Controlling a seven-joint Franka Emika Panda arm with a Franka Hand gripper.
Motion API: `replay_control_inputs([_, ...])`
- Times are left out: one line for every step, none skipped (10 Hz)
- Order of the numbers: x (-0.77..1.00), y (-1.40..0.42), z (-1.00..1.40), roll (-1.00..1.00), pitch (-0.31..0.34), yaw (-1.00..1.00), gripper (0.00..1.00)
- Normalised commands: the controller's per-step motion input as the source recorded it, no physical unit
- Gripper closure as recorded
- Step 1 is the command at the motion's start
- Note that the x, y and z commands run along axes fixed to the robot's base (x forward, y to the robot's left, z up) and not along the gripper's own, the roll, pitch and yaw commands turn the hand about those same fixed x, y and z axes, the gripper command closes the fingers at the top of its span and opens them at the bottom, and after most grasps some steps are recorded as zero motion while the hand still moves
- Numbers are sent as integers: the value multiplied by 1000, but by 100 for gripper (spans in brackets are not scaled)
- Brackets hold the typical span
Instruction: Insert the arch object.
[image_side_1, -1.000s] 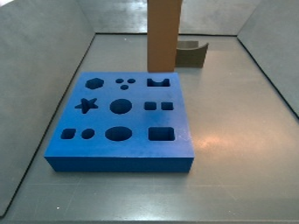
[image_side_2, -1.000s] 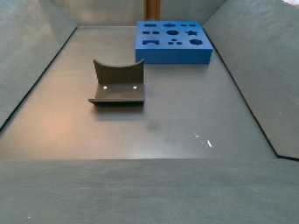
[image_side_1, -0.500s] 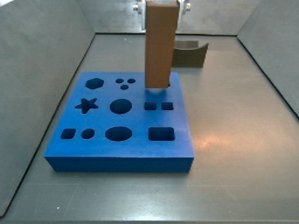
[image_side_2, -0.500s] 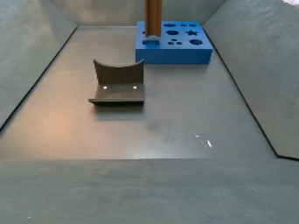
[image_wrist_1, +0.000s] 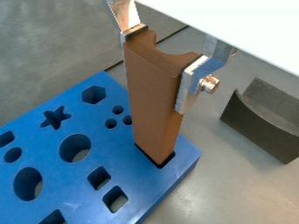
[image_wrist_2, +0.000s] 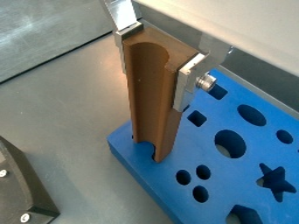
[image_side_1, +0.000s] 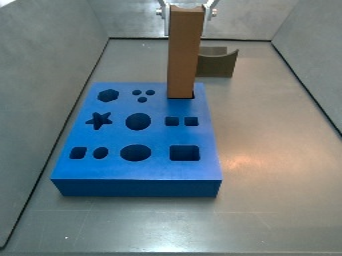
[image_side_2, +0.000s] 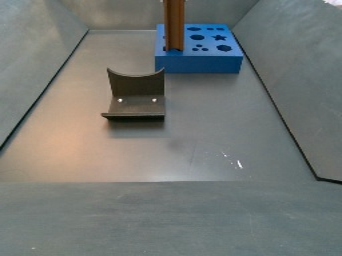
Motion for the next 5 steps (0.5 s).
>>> replay_control_inputs([54,0,-286,0,0,-160,100])
replay_control_inputs([31,0,-317,-13,-39,-197,100])
replay_control_inputs([86,-49,-317,-31,-53,-194,100])
replay_control_inputs([149,-63,-349,-44,-47,-137,100])
replay_control_inputs([243,-31,-400,-50,0,-46,100])
